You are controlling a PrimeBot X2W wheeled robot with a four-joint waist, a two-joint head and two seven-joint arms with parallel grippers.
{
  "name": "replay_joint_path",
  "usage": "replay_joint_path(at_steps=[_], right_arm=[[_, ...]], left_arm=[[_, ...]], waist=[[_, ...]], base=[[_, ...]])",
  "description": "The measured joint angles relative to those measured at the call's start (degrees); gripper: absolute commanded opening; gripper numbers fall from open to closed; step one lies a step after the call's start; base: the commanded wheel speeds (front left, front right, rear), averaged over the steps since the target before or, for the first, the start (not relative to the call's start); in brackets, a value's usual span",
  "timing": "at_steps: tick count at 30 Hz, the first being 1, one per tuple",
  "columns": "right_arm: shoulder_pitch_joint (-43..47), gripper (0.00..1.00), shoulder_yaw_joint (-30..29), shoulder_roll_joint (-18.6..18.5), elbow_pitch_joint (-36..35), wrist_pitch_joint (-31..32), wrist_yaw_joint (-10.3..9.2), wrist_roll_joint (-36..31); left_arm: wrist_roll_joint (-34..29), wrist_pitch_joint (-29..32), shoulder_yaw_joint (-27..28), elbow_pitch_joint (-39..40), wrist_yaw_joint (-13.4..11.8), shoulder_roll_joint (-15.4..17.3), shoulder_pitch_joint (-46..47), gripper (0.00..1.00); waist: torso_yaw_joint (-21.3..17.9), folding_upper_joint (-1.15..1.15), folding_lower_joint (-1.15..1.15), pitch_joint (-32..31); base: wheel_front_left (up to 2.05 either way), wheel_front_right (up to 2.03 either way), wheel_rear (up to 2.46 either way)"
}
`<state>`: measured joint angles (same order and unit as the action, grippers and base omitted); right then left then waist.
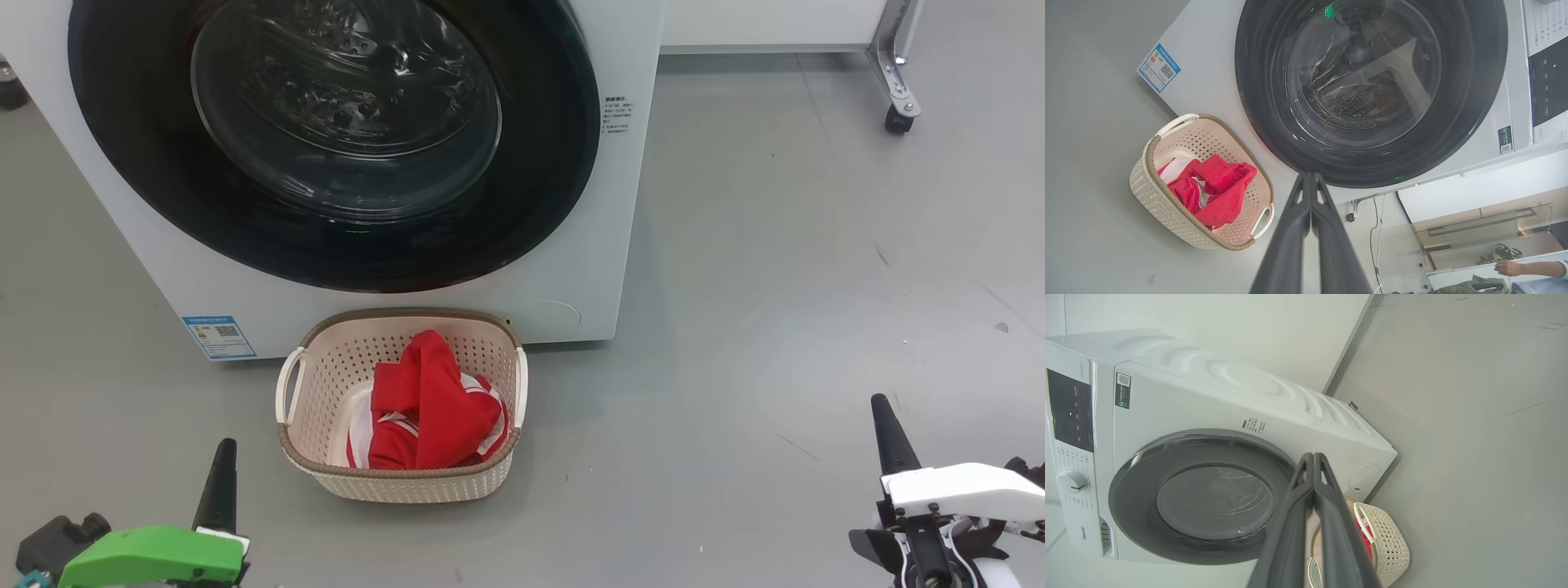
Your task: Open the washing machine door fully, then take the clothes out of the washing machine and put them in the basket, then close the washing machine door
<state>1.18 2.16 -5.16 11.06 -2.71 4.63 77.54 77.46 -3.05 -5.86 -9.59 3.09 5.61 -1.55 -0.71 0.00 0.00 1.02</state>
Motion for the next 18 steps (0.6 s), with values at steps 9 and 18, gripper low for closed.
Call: replay_joint_path(at_steps=[9, 18], right_arm=[[-1.0, 0.0, -1.1, -0.3, 0.9, 1.0, 0.59, 5.6], [-2.2, 0.0, -2.2, -0.5, 1.9, 2.4, 0.88, 11.6]], left_arm=[[6.0, 1.1, 1.0, -1.2, 0.8, 0.3, 0.8, 0.0], [11.6, 2.4, 2.1, -2.5, 1.8, 0.4, 1.9, 0.0]], waist=[[0.2, 0.0, 0.0, -0.2], [0.4, 0.0, 0.0, -0.5]], base=[[0.0, 0.0, 0.0], [0.0, 0.0, 0.0]])
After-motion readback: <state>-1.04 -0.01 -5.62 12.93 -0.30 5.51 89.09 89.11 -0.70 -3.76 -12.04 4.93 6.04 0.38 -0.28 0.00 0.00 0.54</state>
